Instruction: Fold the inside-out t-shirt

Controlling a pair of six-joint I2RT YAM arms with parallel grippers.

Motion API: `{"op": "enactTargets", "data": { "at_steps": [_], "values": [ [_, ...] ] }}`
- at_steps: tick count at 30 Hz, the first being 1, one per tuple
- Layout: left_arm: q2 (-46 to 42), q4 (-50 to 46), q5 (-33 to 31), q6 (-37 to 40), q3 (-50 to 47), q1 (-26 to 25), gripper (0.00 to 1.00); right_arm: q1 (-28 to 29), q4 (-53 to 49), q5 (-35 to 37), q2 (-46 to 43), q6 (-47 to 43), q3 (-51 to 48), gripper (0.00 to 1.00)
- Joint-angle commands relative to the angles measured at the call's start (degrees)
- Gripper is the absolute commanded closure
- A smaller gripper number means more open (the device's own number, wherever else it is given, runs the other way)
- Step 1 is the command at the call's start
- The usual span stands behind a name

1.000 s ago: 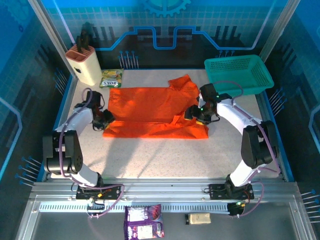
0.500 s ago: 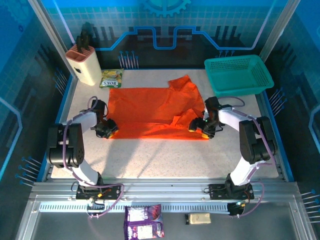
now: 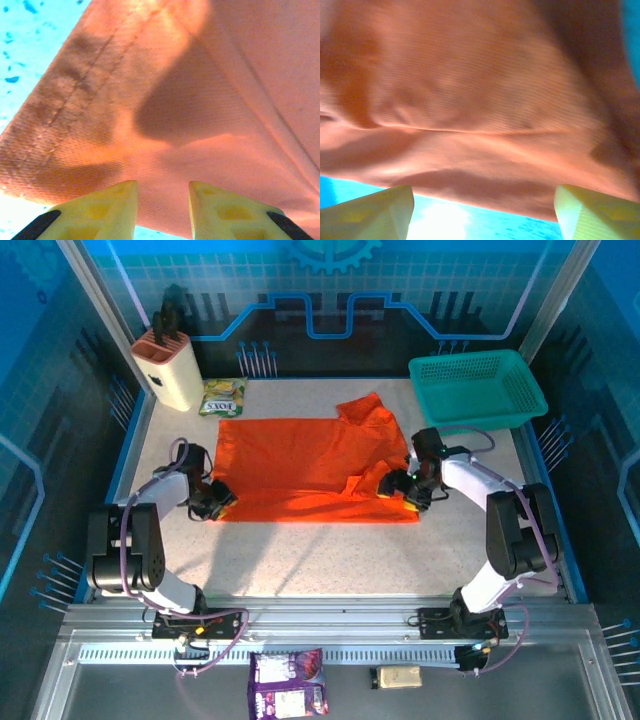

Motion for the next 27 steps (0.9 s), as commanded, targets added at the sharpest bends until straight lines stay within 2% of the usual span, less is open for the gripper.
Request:
{"op": "enactTargets", "data": {
  "at_steps": [1, 6, 10, 15, 19, 23, 27],
  "values": [
    [1.3, -2.3, 2.3, 1.4, 4.5, -0.2, 0.67, 1.5, 2.6, -5.5, 4.3, 0.4, 4.2, 0.27],
    [6.8, -3.4, -0.1, 3.8, 8.7, -0.2, 0.7, 0.6, 4.8, -4.3, 8.9, 2.0, 5.3, 0.27],
    [8.6, -3.8, -2.2, 4.0, 6.6, 0.6, 0.71, -1.2, 5.2, -1.5, 9.1, 2.8, 2.4, 0.28],
    [5.0, -1.2, -3.0, 0.8, -1.9, 1.3, 0.71, -4.2, 6.2, -0.9, 4.8, 3.5, -4.7, 0.28],
    [1.0, 2.5, -0.9, -3.2, -8.8, 1.3, 0.71, -5.3, 6.3, -1.3, 2.0, 3.8, -8.2, 0.28],
    [-4.9, 2.3, -0.9, -5.0, -13.0, 1.2, 0.7, -4.9, 4.6, -0.3, -1.6, 4.1, -9.2, 0.29],
    [-9.3, 1.4, 0.7, -4.2, -12.1, 1.1, 0.67, -2.4, 2.7, -1.4, -4.7, 3.4, -7.5, 0.29]
  ]
}}
